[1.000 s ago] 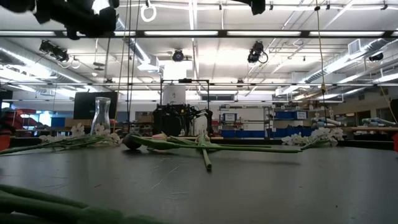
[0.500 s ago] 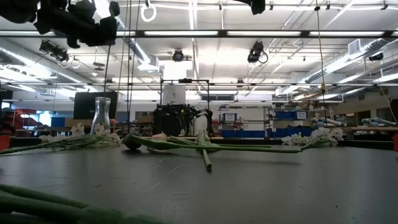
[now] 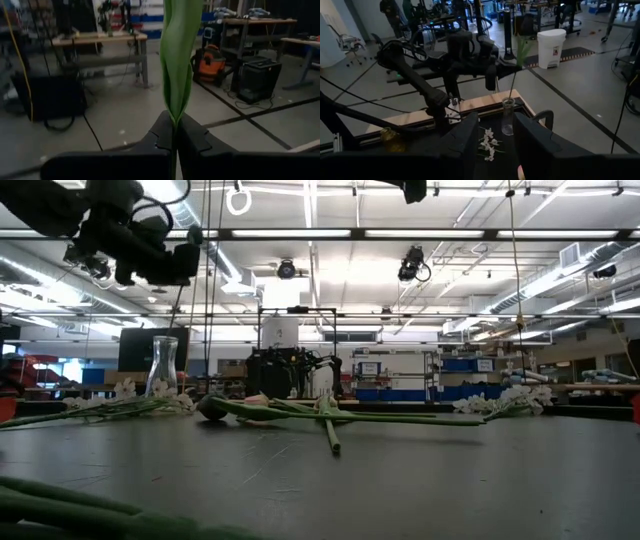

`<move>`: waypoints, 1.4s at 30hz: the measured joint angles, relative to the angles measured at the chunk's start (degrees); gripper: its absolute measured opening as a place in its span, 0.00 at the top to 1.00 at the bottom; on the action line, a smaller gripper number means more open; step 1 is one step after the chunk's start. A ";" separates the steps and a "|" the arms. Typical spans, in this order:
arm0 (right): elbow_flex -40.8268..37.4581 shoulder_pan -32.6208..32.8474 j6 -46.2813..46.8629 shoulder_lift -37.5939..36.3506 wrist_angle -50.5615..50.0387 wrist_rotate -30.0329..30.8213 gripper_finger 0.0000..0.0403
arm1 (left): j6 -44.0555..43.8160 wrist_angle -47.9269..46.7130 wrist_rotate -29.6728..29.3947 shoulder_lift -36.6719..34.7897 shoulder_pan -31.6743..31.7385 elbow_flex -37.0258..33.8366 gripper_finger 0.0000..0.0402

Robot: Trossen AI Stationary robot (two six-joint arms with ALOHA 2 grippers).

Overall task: Sort flowers into vase by color
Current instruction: Put the black flower into the transparent vase, then put the red flowers into the transparent vase

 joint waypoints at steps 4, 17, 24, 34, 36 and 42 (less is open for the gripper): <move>0.00 0.00 0.00 0.00 0.00 0.00 0.68 | -1.78 2.14 0.10 0.08 -0.02 -2.70 0.96; 0.00 0.00 0.00 0.00 0.00 0.00 0.68 | -0.25 -2.29 -0.20 0.14 -0.04 -3.06 0.71; 0.00 0.00 0.01 0.00 0.00 0.00 0.68 | -3.03 -14.21 1.70 0.14 -0.04 1.72 0.45; 0.00 0.02 0.00 0.02 -0.01 0.00 0.68 | -3.31 -34.39 3.72 -0.42 -0.57 11.96 0.32; 0.00 0.02 0.00 0.02 0.00 0.00 0.68 | -3.23 -39.38 3.75 -0.41 -0.73 14.70 0.32; 0.00 0.02 0.00 0.02 0.00 0.00 0.68 | -3.77 -52.27 4.34 -0.42 -0.89 23.08 0.32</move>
